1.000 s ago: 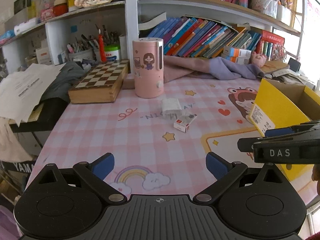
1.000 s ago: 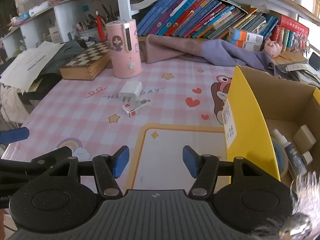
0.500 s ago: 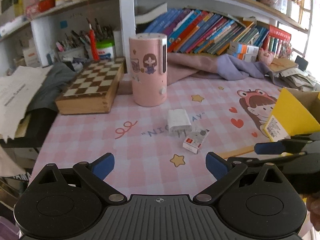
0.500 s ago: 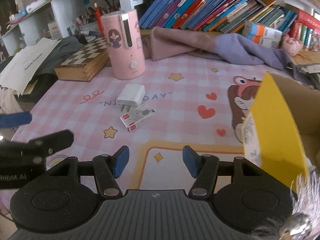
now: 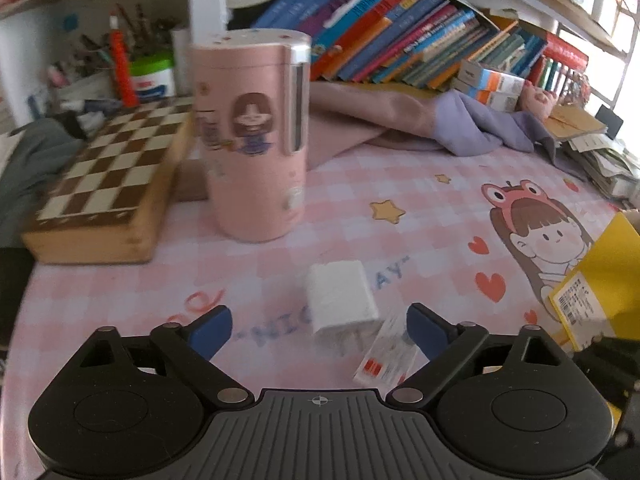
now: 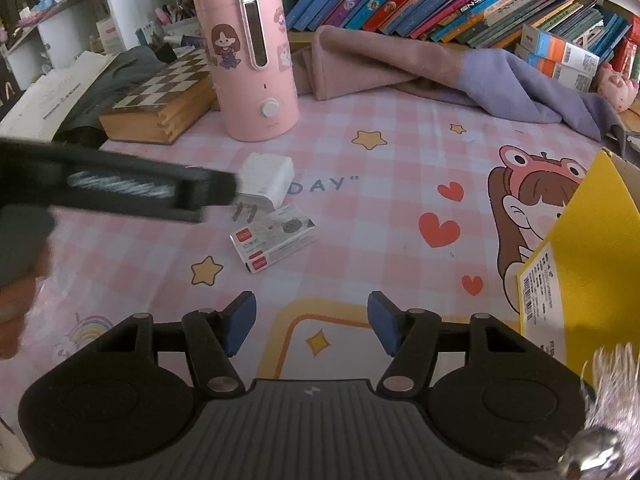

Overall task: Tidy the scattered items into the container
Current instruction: 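Grasp the white charger plug with the left tool, then lift the plug with the left tool while the right tool grasps the small white-and-red box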

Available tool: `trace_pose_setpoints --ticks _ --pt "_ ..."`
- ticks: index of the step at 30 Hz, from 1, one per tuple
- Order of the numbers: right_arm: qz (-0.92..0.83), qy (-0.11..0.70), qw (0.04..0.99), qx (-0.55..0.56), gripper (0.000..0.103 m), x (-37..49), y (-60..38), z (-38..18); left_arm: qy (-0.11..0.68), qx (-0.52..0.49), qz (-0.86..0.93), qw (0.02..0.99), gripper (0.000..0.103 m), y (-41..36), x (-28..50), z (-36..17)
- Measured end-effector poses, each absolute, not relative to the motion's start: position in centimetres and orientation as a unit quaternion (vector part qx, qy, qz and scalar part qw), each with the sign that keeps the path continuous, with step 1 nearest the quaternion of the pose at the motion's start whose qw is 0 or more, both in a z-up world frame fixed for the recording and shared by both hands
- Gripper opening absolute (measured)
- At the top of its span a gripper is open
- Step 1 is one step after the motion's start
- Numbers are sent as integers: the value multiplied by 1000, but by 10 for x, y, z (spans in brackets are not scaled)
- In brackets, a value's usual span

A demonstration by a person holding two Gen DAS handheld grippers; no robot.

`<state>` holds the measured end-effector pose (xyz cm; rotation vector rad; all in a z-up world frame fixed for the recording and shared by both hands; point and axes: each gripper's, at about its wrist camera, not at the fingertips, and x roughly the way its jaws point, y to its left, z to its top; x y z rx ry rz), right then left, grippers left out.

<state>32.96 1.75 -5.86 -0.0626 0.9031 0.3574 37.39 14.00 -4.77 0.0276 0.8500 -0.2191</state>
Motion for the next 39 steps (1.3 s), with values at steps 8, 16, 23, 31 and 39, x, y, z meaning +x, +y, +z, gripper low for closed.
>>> trace_pose_setpoints --ticks 8,16,23,31,39 --pt "188 423 885 -43 63 338 29 -62 435 8 -105 894 66 132 402 -66" --pt "202 414 886 -64 70 346 44 -63 436 15 -129 891 43 133 403 -72" --pt "208 410 883 -88 71 360 58 -62 439 0 -93 894 42 168 385 -63" --pt "213 424 874 -110 71 376 71 -74 442 -45 -66 893 42 202 344 -55" --pt "211 429 873 -95 67 387 68 -80 447 -82 -50 889 42 216 315 -52"
